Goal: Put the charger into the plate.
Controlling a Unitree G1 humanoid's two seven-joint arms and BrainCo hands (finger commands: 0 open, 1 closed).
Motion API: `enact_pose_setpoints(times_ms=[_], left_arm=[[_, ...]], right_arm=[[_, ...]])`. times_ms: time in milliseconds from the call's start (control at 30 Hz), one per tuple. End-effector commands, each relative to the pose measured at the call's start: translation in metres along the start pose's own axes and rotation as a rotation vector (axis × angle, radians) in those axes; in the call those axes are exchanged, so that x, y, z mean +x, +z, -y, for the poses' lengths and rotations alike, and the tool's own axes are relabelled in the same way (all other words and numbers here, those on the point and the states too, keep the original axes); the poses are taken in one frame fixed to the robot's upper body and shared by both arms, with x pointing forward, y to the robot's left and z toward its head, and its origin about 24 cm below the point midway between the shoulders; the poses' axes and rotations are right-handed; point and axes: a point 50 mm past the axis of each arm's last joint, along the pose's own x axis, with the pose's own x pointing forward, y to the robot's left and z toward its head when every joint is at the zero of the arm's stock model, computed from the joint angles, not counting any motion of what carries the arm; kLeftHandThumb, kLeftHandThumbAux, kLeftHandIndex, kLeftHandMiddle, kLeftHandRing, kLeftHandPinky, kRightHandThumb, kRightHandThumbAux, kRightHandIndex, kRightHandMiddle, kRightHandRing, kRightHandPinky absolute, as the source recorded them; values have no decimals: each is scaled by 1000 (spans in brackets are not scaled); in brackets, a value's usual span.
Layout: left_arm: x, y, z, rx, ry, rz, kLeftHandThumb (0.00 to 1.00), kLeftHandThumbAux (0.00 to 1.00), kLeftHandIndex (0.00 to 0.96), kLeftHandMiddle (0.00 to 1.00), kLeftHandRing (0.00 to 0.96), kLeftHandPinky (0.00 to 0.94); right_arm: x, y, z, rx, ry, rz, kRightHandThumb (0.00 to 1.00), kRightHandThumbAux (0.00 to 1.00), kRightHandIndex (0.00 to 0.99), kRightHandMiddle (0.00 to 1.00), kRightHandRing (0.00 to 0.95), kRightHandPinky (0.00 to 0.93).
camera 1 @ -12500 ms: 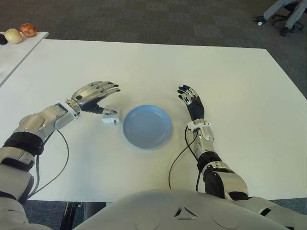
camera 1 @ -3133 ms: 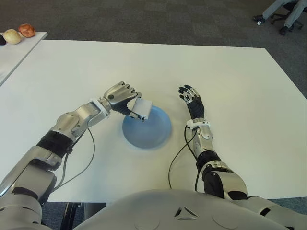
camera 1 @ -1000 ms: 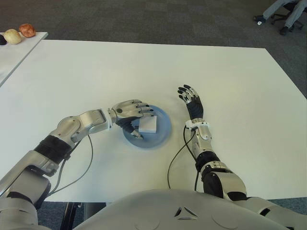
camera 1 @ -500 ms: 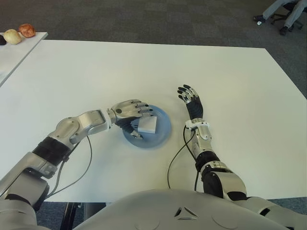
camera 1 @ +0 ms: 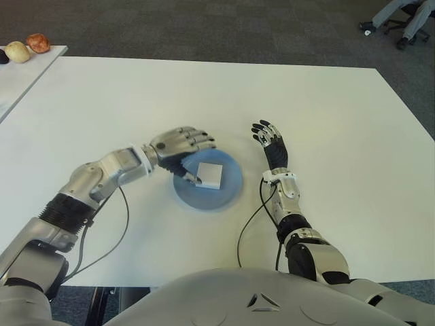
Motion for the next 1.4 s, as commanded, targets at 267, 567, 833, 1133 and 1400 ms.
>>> enact_pose_setpoints(times_ms=[267, 567, 833, 1133, 1400], left_arm=[[-21, -38, -52, -223, 335, -184, 127, 392, 0, 0, 0, 0], [-42, -43, -58, -610, 559, -249, 97, 433, 0, 0, 0, 0], [-48, -67, -25, -787, 687, -307, 41, 484, 0, 0, 0, 0], [-58, -63, 14, -969, 767, -383, 1, 520, 0, 0, 0, 0], [-54, -33, 54, -1111, 773, -470, 0, 567, 0, 0, 0, 0]], right_arm=[[-26, -32, 4, 39, -31, -164, 0, 599, 201, 291, 240, 212], [-27, -32, 6, 41, -29, -169, 0, 606, 189, 270, 223, 196], [-27, -32, 6, 45, -31, -162, 0, 616, 189, 260, 214, 190], [-27, -31, 6, 43, -34, -161, 0, 612, 186, 240, 194, 176], [-27, -31, 6, 44, -29, -157, 0, 617, 190, 235, 188, 174]])
